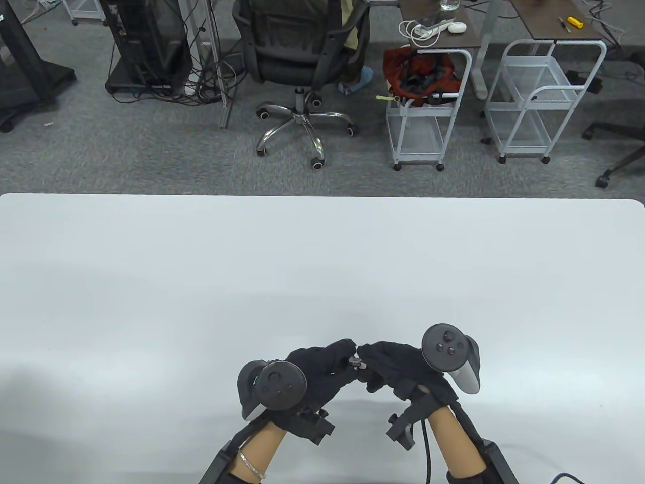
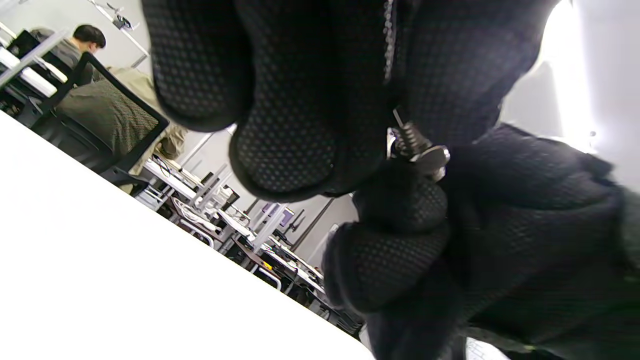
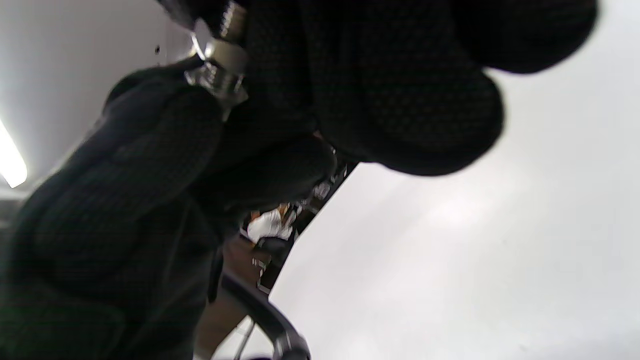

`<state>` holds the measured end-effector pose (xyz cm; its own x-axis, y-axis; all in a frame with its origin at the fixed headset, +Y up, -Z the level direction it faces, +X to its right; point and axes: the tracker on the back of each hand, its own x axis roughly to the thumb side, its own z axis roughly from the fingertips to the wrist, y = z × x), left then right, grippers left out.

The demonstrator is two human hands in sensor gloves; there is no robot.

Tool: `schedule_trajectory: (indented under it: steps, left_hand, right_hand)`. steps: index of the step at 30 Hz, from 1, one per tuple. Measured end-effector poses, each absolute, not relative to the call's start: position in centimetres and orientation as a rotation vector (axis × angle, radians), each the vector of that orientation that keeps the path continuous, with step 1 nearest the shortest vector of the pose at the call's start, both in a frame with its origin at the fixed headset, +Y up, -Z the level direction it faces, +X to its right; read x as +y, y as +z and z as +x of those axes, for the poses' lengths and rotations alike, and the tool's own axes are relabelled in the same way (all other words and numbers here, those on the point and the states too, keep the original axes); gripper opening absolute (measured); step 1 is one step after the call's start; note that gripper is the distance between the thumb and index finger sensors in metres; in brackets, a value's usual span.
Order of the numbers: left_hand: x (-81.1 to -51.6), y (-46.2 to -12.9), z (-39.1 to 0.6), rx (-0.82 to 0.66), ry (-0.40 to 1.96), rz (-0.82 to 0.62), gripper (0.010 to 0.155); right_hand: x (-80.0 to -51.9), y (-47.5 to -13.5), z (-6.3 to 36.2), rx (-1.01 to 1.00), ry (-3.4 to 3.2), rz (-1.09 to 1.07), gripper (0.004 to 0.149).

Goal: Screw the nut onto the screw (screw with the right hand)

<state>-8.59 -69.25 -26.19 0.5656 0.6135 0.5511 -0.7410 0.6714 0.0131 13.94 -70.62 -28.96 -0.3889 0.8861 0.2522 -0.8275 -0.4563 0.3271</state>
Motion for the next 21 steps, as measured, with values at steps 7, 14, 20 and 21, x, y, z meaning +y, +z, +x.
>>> schedule_trajectory:
  steps: [7,14,20,21]
  left_hand:
    - [-69.23,-26.11,-8.64,-0.527,0.764,0.275,0.049]
    - [-69.33,-26.21,-8.76,-0.519,0.769,0.278,0.049]
    - [-69.4,-26.27,-8.67,-0.539,0.817,0.248,0.049]
    - [-69.41,-26.29,-8.7,-0.539,0.815,0.248,0.049]
  right_hand:
    - [-70.6,-29.02,13.79,0.249,2.036,0.546,0.048]
    - [-70.65,-28.96,13.78,0.335,1.992,0.545,0.051]
    - [-70.76,-28.92,13.86,0.209,1.995,0.479,0.047]
    - [-70.74,-28.92,13.88,0.229,1.991,0.49,0.047]
